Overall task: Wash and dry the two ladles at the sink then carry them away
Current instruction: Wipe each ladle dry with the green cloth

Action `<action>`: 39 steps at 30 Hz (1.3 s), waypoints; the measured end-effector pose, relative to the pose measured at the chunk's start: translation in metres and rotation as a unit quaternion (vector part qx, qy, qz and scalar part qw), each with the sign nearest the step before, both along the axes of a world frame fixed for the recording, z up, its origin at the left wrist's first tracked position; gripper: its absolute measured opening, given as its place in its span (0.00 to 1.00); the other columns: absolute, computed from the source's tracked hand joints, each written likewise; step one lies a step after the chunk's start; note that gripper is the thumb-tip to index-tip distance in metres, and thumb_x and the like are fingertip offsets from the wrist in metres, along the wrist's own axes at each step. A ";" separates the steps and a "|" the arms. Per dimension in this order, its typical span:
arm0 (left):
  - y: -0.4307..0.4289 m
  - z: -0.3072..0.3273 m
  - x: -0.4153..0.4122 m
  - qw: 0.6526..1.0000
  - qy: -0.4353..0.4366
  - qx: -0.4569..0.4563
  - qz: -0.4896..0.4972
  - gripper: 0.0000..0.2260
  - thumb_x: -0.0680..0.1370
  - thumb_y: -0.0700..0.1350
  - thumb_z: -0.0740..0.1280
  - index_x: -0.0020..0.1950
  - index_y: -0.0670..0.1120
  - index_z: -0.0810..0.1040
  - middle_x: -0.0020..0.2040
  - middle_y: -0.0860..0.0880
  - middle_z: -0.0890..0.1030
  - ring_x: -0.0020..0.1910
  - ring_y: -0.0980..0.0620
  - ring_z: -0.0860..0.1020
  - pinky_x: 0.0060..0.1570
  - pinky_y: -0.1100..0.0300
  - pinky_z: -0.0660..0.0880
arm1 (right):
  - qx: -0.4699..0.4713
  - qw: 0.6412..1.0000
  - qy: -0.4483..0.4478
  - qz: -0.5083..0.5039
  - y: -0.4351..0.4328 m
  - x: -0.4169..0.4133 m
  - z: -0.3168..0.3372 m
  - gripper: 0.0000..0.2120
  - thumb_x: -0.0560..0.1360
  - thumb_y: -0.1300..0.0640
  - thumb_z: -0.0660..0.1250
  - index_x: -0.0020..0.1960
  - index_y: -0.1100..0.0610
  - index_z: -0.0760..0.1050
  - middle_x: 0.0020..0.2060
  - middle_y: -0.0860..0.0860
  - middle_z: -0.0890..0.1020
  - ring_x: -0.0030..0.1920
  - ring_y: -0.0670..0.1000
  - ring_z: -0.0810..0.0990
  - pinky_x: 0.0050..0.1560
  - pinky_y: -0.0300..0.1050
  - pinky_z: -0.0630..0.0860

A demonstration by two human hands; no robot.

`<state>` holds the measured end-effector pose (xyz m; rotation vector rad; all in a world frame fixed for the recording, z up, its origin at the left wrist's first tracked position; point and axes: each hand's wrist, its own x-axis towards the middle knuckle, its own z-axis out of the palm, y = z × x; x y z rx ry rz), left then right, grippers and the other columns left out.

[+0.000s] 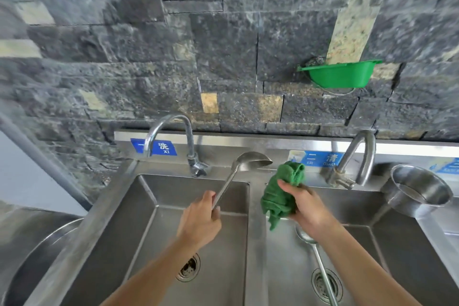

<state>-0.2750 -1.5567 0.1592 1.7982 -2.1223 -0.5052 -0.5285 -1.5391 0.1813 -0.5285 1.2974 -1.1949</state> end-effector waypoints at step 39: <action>-0.017 -0.007 0.073 0.845 0.386 0.367 0.045 0.10 0.85 0.48 0.57 0.55 0.44 0.75 0.30 0.49 0.70 0.16 0.52 0.63 0.18 0.64 0.63 | -0.078 0.655 0.691 0.294 -0.116 0.160 -0.037 0.21 0.87 0.53 0.56 0.79 0.52 0.66 0.85 0.54 0.45 0.84 0.59 0.40 0.82 0.57 0.47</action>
